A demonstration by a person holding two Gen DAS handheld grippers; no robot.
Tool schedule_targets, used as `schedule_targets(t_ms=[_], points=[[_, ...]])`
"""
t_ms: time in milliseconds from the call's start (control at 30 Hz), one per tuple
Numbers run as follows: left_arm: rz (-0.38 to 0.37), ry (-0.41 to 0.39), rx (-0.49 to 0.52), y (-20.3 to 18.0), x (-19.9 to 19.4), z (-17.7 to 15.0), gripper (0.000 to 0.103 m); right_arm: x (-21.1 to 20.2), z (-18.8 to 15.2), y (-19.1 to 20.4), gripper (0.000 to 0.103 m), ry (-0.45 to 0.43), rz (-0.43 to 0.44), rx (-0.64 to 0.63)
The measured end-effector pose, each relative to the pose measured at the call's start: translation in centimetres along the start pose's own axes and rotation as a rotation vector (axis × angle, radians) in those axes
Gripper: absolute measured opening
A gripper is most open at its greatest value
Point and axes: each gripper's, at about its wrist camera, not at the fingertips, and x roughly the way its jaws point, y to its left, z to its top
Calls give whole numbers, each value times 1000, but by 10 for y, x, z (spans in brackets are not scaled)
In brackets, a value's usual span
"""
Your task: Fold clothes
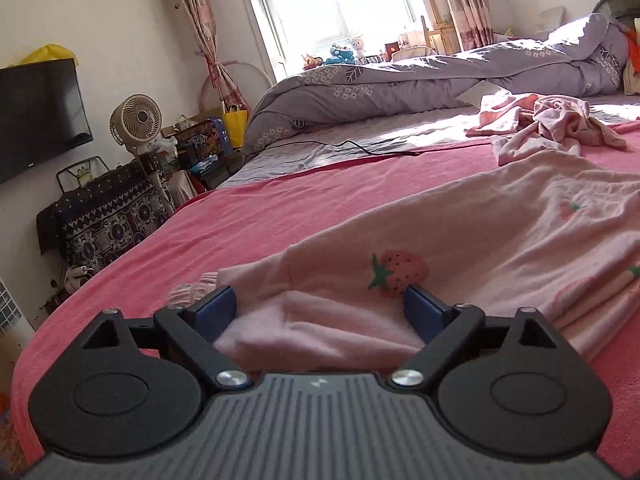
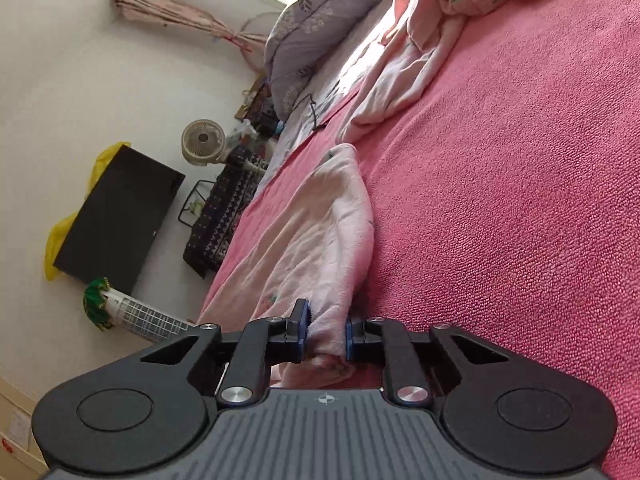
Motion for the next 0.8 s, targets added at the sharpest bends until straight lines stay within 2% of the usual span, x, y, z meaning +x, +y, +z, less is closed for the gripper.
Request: schedule_targets(t_ms=[67,167,200,267,300,333,367,433,467,500,600,633,700,733,800], points=[[-8,2,-1,5,-2,1,92,-9,-3,-1,13,-17,12,29],[-1,-24,-57,19,-15,6,92,-20,-7,-1,13,-28,-12,0],[-29,-54,-112,27,-21,11,92,-20,-9,-4,12,-27,-36,-4],[-106,-106,-202,40,-31,19,93,-20,-10,-8,12,-34,-25,11],[-173,-136,-231,43,-33,24,93,-21,-10,-8,13,-47,-14,18],[-206,-153,-228,40,-32,26,95,-23,-11,-10,17,-73,6,43],[-210,-150,-205,35,-27,27,96,-24,-12,-13,27,-97,33,79],[-166,-68,-116,15,-4,22,95,-23,-13,-18,39,-142,96,148],[-143,-26,-70,4,7,19,95,-22,-13,-17,41,-154,101,162],[-117,19,-15,-8,19,11,96,-19,-14,-14,41,-161,77,156],[-63,-16,16,-20,8,11,96,-8,-19,6,31,-154,-68,41],[-56,-39,-9,-20,-1,17,96,-4,-20,13,30,-152,-114,2],[-109,-144,-7,-25,-23,28,96,-3,-22,15,25,-162,-140,-6],[-148,-189,45,-33,-30,35,99,-2,-22,15,22,-166,-148,-3],[-150,-176,155,-54,-21,40,100,-3,-23,12,18,-173,-143,17]])
